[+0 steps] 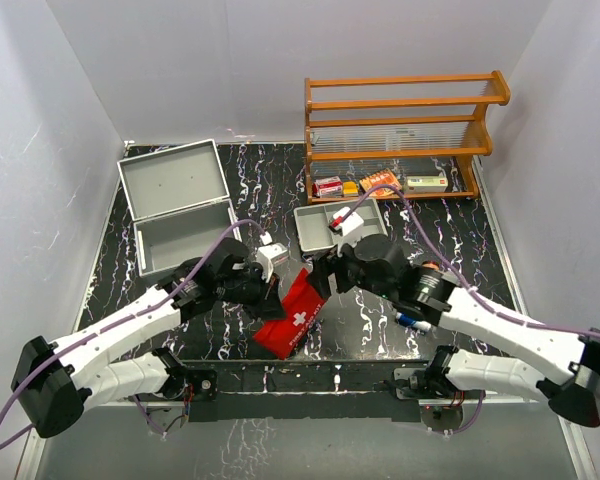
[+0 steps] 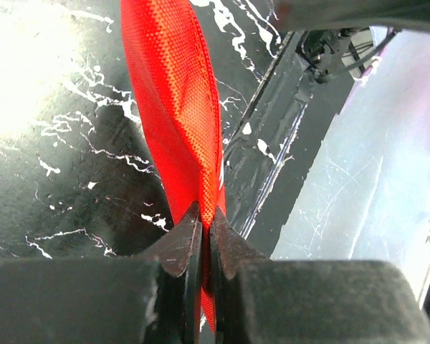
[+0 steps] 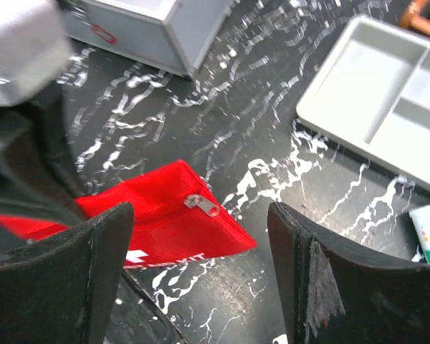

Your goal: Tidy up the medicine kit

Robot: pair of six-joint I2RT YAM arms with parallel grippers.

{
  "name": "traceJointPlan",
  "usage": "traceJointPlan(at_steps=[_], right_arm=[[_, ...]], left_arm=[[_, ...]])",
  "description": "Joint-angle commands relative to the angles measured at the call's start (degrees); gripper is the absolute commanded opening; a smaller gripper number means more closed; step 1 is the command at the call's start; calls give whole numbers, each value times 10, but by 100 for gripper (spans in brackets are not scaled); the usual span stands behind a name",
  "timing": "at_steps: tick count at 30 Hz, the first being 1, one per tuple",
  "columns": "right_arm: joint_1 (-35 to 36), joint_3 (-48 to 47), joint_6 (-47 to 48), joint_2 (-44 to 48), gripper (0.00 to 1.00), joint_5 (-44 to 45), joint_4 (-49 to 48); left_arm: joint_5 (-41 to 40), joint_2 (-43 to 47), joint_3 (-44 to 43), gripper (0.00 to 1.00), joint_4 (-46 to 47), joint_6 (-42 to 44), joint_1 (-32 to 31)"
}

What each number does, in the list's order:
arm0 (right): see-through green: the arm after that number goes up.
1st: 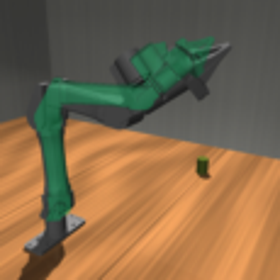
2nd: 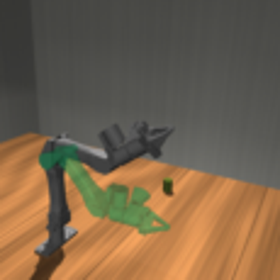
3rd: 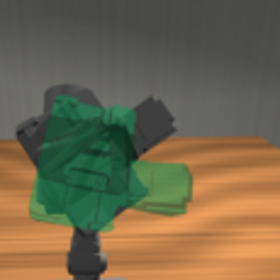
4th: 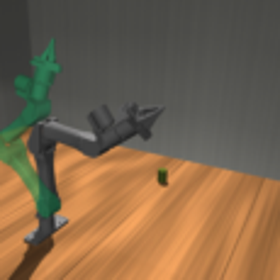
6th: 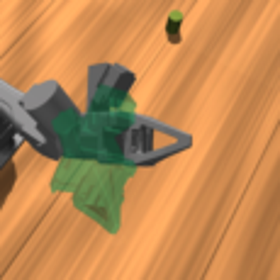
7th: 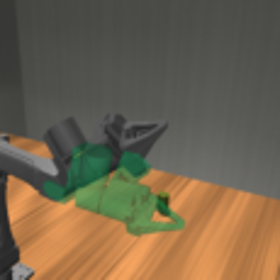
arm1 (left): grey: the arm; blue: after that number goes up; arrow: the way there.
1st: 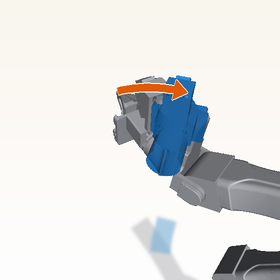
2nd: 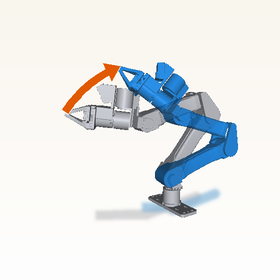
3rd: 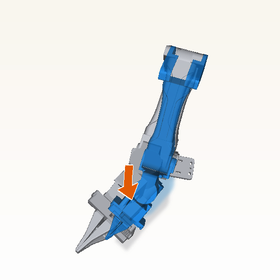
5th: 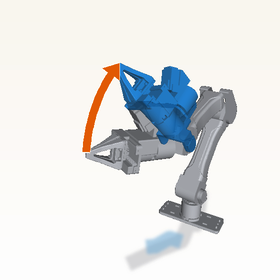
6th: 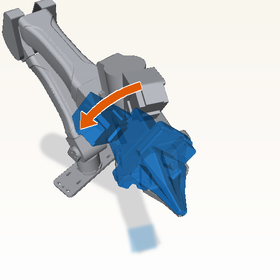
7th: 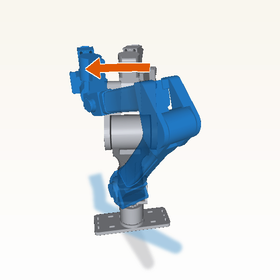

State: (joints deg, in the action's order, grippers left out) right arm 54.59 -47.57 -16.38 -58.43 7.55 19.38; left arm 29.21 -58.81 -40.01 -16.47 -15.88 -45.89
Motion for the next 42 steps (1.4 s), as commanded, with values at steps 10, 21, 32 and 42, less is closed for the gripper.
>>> traceJointPlan(at_steps=[10,21,32,42], right_arm=[[-4,-94,175,68,89,-213,74],[-4,-100,214,9,76,-364,129],[-5,-89,163,22,10,-405,88],[-15,-118,51,-40,0,-326,47]], left_arm=[[77,61,-128,0,-121,283,-2],[130,103,-160,0,-180,376,-2],[71,140,-142,0,-166,380,-1],[-470,206,-119,79,-30,204,-2]])
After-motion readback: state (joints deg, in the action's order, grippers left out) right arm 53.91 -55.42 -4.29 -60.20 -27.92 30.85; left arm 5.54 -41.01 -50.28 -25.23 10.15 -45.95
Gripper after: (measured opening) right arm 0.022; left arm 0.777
